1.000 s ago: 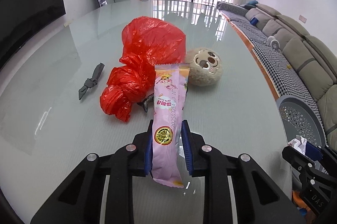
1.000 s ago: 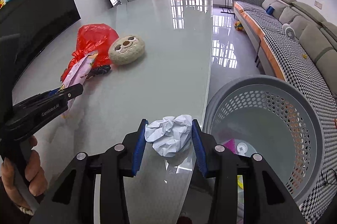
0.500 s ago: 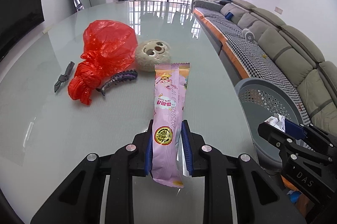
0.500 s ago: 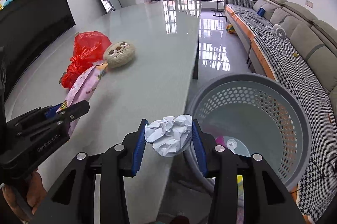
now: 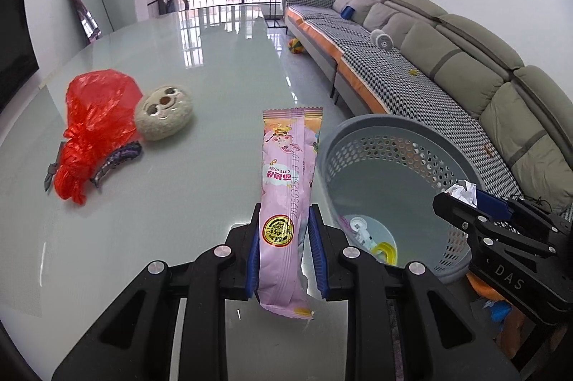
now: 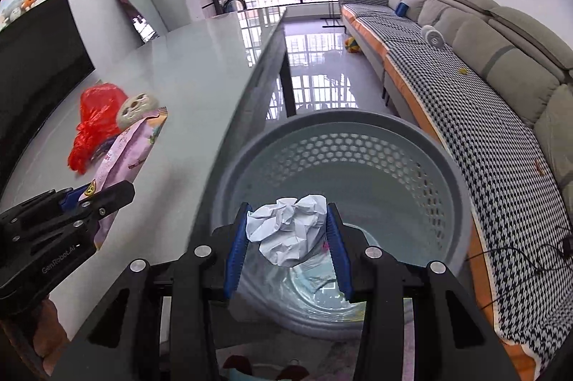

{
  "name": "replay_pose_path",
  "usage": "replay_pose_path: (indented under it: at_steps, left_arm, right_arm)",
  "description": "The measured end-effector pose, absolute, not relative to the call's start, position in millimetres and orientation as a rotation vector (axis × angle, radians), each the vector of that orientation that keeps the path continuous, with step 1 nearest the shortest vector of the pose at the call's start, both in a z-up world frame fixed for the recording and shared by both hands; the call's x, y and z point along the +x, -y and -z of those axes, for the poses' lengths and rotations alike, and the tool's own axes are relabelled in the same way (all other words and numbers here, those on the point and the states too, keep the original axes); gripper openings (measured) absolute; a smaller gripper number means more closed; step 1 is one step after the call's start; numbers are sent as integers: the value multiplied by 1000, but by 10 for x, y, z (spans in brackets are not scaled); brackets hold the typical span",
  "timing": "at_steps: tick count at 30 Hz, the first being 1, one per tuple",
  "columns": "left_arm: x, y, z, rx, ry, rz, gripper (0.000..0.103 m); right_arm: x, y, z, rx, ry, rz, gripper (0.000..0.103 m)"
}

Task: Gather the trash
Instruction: 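Open both tools over the wastebasket to drop the paper and pink wrapper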

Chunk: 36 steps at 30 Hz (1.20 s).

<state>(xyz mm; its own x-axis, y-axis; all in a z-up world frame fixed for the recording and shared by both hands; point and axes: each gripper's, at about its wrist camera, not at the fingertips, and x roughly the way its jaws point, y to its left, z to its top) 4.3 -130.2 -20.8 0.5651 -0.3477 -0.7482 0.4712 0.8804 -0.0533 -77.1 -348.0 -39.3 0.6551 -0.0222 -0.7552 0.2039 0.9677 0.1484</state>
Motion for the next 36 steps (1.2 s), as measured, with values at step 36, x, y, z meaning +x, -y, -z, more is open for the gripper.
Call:
replay_pose_path:
  at_steps: [36]
  left_arm:
    - [73, 2245, 431, 271, -896, 569, 65]
  right_arm:
    - [-749, 4297, 711, 330, -875, 199, 63]
